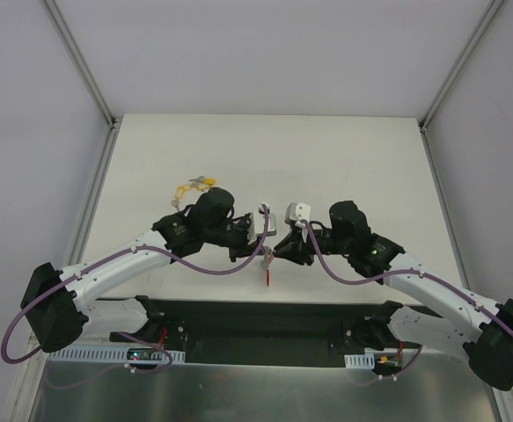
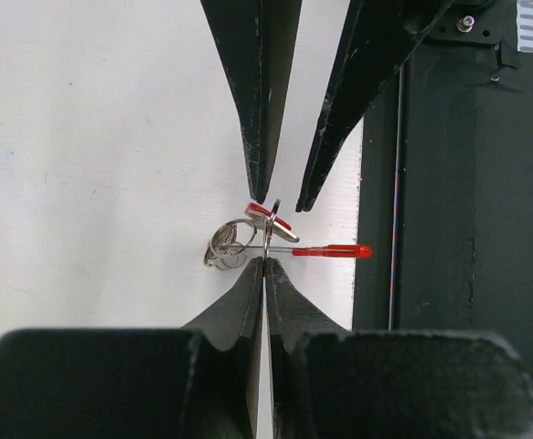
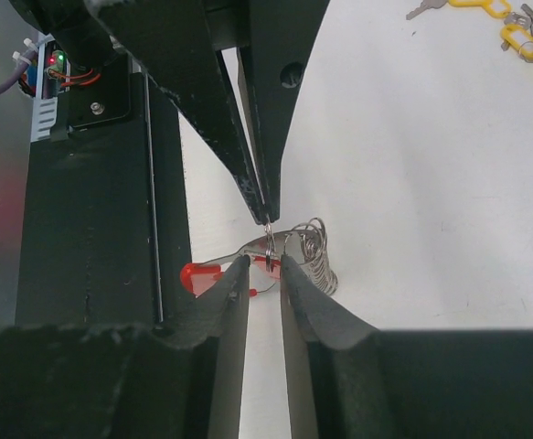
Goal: Put the keys on the keyring
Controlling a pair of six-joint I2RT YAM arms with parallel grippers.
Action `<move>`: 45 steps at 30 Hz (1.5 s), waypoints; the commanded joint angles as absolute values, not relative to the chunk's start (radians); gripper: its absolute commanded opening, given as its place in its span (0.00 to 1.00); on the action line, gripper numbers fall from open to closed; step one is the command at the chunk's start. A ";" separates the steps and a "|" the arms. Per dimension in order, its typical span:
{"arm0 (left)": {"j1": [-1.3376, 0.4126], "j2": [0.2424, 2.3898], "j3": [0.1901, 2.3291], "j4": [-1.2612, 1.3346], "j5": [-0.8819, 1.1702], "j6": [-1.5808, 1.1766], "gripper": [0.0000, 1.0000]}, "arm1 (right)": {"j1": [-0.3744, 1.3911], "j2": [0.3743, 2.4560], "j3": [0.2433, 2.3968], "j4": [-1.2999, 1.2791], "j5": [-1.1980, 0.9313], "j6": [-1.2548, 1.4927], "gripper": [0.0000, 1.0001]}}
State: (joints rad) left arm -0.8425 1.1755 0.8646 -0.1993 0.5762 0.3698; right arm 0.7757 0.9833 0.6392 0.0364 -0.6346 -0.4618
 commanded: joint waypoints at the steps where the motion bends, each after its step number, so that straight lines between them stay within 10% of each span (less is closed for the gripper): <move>1: -0.833 1.157 0.876 -0.143 0.624 0.353 0.00 | 0.772 0.982 0.629 0.061 -0.678 -0.485 0.22; 19: -0.831 1.140 0.864 -0.127 0.641 0.339 0.00 | 0.773 0.989 0.629 0.069 -0.673 -0.489 0.01; 45: -0.856 1.209 0.891 -0.175 0.614 0.338 0.00 | 0.781 1.012 0.730 0.008 -0.669 -0.529 0.01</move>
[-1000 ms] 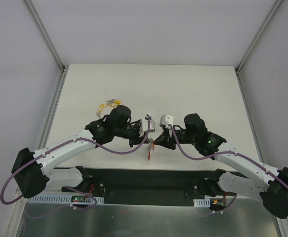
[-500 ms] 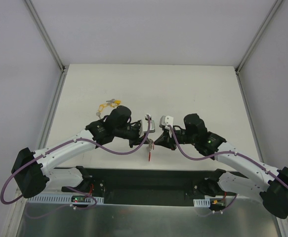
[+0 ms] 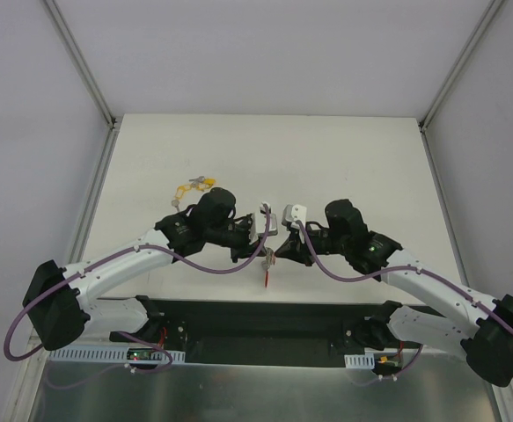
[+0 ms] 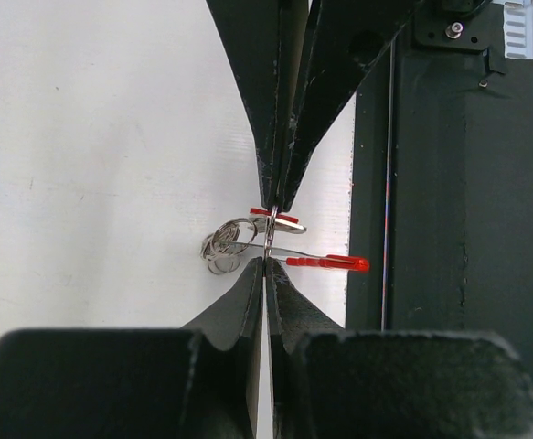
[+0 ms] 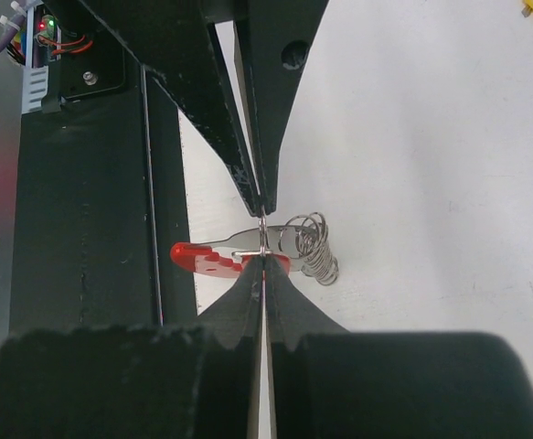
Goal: Put the keys on the keyring
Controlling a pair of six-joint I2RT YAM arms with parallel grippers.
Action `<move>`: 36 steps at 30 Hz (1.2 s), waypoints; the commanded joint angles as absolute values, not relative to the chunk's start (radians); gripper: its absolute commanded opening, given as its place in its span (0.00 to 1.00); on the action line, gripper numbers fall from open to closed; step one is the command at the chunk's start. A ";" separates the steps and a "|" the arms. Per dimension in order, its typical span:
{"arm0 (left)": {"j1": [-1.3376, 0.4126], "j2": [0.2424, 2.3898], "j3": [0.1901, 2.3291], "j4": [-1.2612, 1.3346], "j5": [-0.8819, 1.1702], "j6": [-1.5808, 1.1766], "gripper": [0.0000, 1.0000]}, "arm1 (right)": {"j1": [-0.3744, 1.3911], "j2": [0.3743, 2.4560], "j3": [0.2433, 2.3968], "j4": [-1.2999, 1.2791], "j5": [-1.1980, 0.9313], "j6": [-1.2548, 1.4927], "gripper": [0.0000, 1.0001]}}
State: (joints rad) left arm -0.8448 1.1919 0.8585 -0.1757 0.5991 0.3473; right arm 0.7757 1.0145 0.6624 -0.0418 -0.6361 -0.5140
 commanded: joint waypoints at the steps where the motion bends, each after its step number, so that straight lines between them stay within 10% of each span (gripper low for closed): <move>1: -0.856 1.210 0.893 -0.173 0.618 0.337 0.00 | 0.782 1.014 0.732 0.012 -0.670 -0.526 0.01; 21: -0.859 1.218 0.916 -0.175 0.627 0.304 0.00 | 0.828 1.068 0.739 0.132 -0.690 -0.465 0.01; 36: -0.853 1.172 0.894 -0.155 0.574 0.288 0.00 | 0.784 0.980 0.667 0.140 -0.650 -0.439 0.19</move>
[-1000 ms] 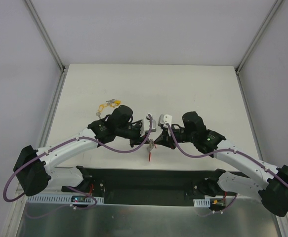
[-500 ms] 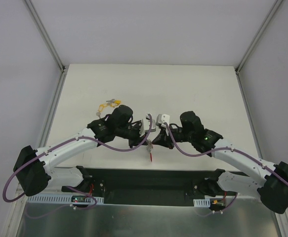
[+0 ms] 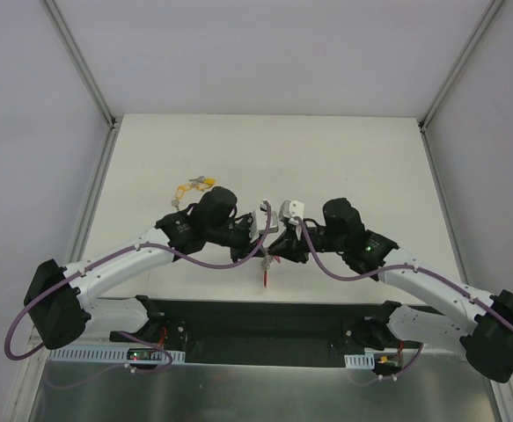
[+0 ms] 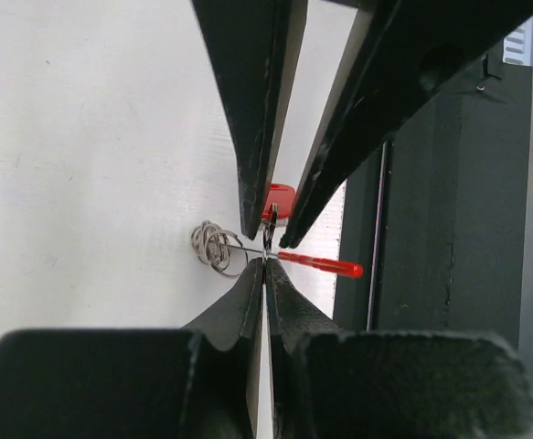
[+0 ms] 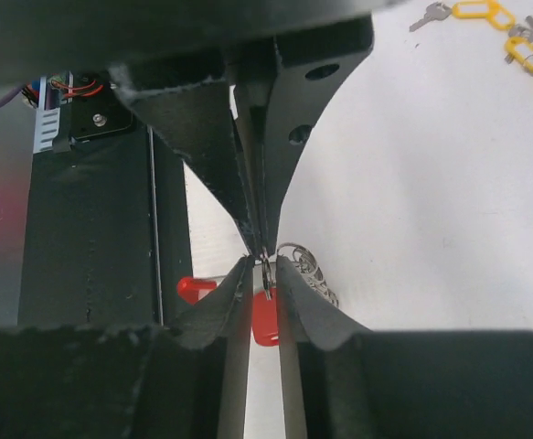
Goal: Put the keys on the keyring
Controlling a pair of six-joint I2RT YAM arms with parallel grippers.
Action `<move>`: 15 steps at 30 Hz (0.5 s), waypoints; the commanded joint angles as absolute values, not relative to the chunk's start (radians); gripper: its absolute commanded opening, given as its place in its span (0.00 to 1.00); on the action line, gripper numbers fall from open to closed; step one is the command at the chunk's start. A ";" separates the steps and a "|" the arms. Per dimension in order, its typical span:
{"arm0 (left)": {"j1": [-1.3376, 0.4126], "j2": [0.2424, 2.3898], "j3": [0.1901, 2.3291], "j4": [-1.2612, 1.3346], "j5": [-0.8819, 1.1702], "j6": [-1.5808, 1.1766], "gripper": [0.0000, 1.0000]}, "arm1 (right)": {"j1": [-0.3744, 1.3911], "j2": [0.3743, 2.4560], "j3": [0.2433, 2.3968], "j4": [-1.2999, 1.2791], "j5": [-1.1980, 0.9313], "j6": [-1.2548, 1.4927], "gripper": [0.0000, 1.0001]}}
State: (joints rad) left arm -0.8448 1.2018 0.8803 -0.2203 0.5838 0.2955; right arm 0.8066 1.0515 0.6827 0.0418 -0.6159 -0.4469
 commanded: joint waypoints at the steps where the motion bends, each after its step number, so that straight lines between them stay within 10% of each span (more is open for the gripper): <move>1: -0.850 1.161 0.884 -0.152 0.575 0.288 0.00 | 0.772 0.968 0.658 0.130 -0.656 -0.439 0.20; 15: -0.834 1.157 0.874 -0.094 0.646 0.272 0.00 | 0.716 0.913 0.595 0.133 -0.732 -0.457 0.19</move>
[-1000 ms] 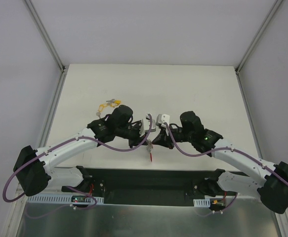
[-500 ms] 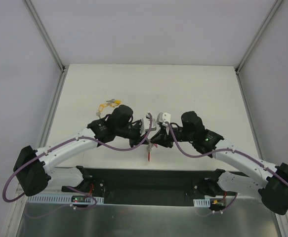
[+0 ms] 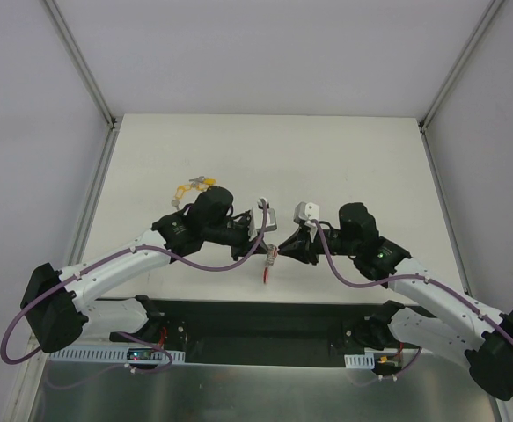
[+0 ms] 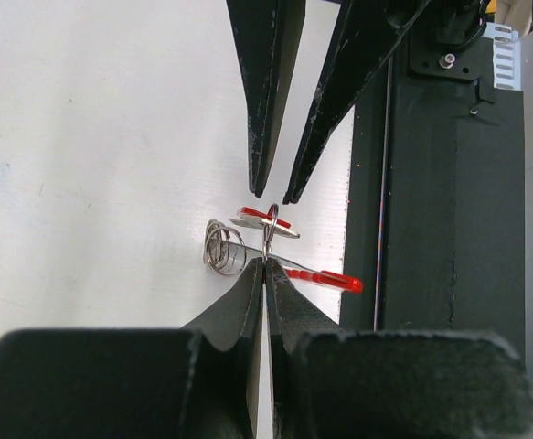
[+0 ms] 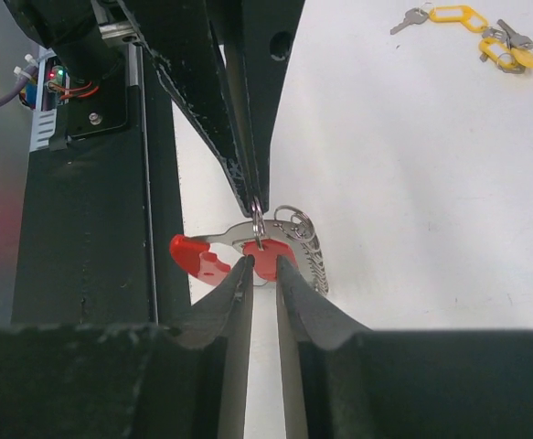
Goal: Put the keys on the keyring
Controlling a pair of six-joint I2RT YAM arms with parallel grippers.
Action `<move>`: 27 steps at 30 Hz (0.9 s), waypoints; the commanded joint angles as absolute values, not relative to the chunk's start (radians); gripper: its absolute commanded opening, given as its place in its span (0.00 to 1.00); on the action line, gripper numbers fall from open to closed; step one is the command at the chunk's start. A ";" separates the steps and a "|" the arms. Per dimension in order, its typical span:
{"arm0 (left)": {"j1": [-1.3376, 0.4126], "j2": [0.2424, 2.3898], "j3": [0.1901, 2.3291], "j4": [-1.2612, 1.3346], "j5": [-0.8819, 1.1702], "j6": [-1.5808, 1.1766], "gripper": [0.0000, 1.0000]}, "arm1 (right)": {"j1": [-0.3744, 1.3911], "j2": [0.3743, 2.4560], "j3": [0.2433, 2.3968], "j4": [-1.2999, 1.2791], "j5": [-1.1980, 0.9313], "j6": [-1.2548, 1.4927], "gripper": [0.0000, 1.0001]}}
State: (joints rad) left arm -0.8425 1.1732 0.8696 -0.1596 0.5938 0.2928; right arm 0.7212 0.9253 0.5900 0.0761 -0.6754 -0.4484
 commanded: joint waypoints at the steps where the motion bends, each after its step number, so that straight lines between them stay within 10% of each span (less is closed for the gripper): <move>1: -0.833 1.158 0.874 -0.092 0.646 0.270 0.00 | 0.718 0.914 0.595 0.138 -0.732 -0.457 0.18; 27: -0.834 1.201 0.891 -0.086 0.641 0.235 0.00 | 0.719 0.923 0.635 0.134 -0.761 -0.463 0.01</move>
